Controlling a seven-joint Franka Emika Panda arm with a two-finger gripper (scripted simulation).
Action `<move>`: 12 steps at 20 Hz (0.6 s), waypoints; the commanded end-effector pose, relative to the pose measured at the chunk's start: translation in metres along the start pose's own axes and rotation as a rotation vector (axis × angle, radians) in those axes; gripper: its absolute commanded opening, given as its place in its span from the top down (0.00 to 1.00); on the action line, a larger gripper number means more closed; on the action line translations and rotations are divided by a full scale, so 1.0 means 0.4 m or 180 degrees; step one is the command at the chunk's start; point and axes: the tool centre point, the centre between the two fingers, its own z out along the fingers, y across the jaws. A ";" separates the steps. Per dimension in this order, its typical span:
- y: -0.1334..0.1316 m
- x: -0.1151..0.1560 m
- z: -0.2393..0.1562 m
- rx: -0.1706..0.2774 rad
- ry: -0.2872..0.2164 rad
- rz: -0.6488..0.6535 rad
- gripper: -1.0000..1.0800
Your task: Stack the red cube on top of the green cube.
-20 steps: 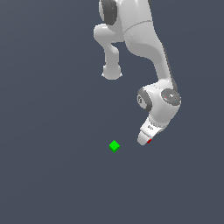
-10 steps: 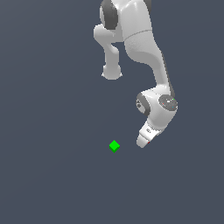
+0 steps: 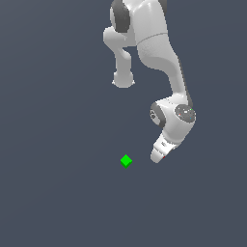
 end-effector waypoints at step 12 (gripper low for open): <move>-0.001 -0.003 -0.133 -0.0002 0.0001 -0.0001 1.00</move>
